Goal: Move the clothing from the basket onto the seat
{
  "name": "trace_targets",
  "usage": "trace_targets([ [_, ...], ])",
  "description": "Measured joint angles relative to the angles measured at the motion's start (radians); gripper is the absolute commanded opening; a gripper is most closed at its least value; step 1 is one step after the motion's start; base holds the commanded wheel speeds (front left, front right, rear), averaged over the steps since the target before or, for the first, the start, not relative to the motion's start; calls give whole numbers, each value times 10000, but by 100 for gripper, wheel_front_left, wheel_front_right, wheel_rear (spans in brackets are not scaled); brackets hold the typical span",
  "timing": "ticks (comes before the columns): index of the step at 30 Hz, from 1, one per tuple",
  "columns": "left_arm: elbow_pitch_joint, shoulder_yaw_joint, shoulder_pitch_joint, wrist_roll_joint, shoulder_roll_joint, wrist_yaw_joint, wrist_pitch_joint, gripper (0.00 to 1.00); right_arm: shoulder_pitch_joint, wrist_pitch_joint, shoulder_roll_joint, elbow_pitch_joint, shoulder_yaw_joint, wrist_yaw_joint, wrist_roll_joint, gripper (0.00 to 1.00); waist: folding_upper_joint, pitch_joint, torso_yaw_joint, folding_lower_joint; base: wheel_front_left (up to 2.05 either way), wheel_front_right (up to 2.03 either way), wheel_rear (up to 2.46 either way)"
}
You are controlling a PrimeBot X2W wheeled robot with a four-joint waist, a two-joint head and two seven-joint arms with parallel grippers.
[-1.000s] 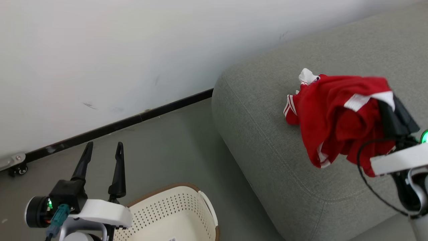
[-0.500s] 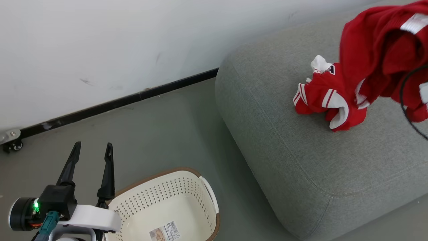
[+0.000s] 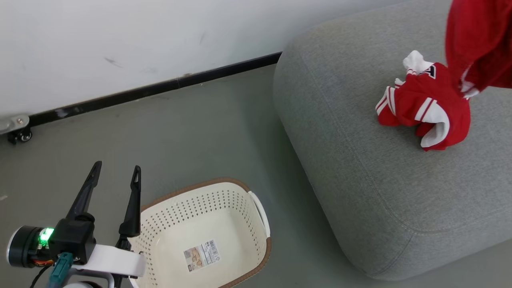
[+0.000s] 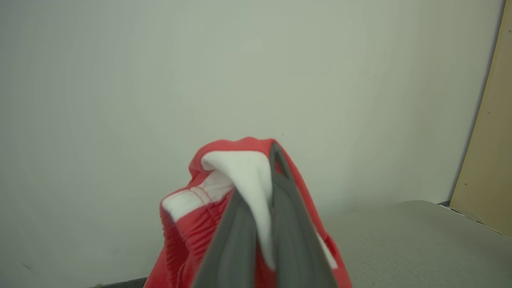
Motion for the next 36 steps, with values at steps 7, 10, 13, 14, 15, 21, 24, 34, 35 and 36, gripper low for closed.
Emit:
trace_targets([
  [7, -263, -186, -84, 174, 267, -176, 318, 100, -545, -56, -209, 895, -489, 0, -234, 0, 0, 418, 339, 0, 0, 0, 0],
  [10, -372, -267, -126, 270, 393, -263, 460, 100, -687, -165, -242, 1287, -654, 0, -276, 0, 0, 593, 472, 1, 0, 0, 0],
  [13, -506, -345, -148, 336, 466, -343, 637, 100, -714, -382, -196, 1601, -767, 0, -309, 0, 0, 769, 595, 0, 0, 0, 0],
  [14, -552, -380, -177, 349, 476, -351, 667, 100, -728, -410, -173, 1720, -811, 0, -357, 0, 0, 828, 633, 1, 0, 0, 0],
  [15, -596, -410, -222, 362, 481, -353, 706, 100, -728, -472, -163, 1816, -838, 0, -407, 0, 0, 886, 669, 0, 0, 0, 0],
  [21, -834, -546, -426, 414, 512, -462, 895, 100, -958, -878, -215, 2326, -1453, 0, -798, 0, 0, 1183, 814, 0, 0, 0, 0],
  [24, -863, -637, -534, 414, 508, -518, 1018, 100, -1100, -1080, -270, 2475, -1557, 0, -1183, 0, 0, 1365, 870, 0, 0, 0, 0],
  [34, -1072, -750, -793, 435, 518, -614, 1231, 100, -742, -1624, 637, 4019, -1818, 0, -1509, 0, 0, 1982, 988, 1, 0, 0, 0],
  [35, -1085, -750, -805, 435, 522, -614, 1277, 100, -654, -1674, 754, 4134, -1854, 0, -1509, 0, 0, 2040, 992, 0, 0, 0, 0],
  [36, -1085, -748, -812, 437, 529, -614, 1287, 100, -576, -1760, 884, 4265, -1914, 0, -1505, 0, 0, 2098, 994, 0, 0, 0, 0],
])
